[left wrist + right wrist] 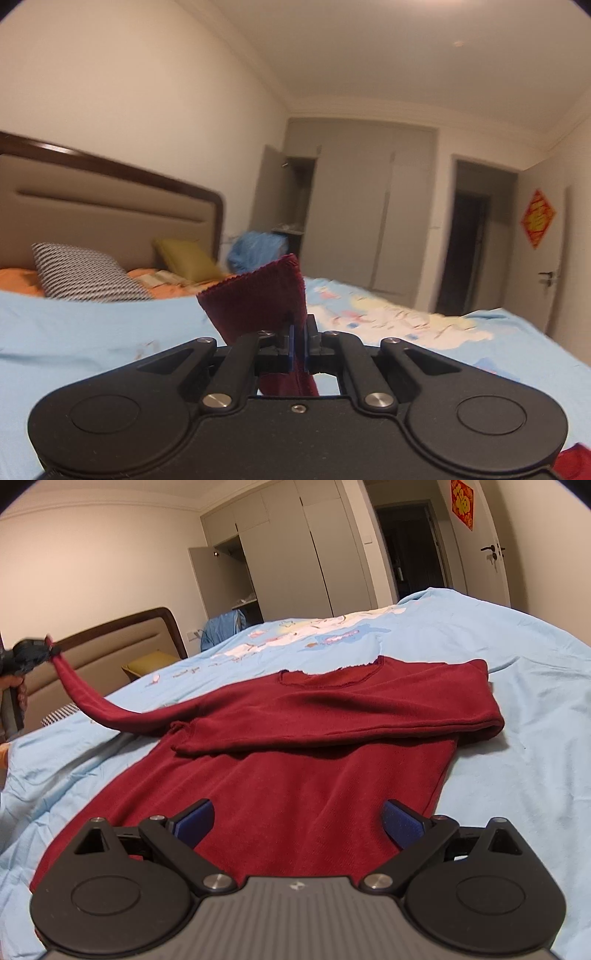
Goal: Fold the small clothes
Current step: 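Grasp the other sleeve with the left gripper, lift and fold it across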
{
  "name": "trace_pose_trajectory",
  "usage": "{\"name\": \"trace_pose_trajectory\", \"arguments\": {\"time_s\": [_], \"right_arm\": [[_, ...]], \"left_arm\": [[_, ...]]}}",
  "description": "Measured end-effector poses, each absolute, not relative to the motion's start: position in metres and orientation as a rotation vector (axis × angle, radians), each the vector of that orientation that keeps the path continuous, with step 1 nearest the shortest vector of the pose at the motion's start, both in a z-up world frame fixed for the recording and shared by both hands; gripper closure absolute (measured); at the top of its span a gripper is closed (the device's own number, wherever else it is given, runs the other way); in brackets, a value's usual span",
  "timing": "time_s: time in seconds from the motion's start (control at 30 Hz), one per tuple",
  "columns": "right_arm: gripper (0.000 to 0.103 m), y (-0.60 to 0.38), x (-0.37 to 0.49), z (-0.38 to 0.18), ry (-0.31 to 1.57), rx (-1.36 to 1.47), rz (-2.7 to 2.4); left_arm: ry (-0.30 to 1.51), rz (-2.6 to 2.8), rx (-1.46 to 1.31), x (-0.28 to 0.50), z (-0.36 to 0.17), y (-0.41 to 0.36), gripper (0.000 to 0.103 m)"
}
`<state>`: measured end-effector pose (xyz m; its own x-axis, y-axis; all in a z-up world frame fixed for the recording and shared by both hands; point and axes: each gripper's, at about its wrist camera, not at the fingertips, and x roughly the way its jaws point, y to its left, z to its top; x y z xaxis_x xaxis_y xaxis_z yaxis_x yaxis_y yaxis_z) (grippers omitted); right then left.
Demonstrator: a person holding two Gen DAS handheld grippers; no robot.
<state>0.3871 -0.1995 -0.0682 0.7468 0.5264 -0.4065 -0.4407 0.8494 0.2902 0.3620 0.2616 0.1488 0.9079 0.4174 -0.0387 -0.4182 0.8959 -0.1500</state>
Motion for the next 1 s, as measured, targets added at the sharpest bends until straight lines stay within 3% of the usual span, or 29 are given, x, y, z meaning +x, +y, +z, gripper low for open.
{"name": "trace_pose_trajectory", "arguments": {"time_s": [0.2,0.37,0.6,0.83,0.93,1.0], "right_arm": [[0.003,-0.217,0.385,-0.063,0.460,0.221,0.517],[0.002,-0.240,0.381,-0.057,0.433,0.244,0.468],[0.002,-0.284,0.369,-0.060,0.422,0.262,0.349],[0.002,-0.322,0.361,-0.073,0.450,0.326,0.253],[0.002,-0.330,0.358,-0.079,0.459,0.353,0.236],[0.002,-0.331,0.358,-0.080,0.462,0.356,0.234]], "left_arm": [[-0.043,0.260,-0.075,0.390,0.186,0.158,0.099],[-0.006,0.088,-0.091,0.422,0.183,0.066,0.099],[0.146,-0.146,-0.088,0.466,0.114,-0.044,0.099],[0.361,-0.280,-0.096,0.476,0.017,-0.088,0.098],[0.430,-0.299,-0.086,0.476,-0.014,-0.091,0.093],[0.456,-0.308,-0.087,0.475,-0.022,-0.086,0.078]]}}
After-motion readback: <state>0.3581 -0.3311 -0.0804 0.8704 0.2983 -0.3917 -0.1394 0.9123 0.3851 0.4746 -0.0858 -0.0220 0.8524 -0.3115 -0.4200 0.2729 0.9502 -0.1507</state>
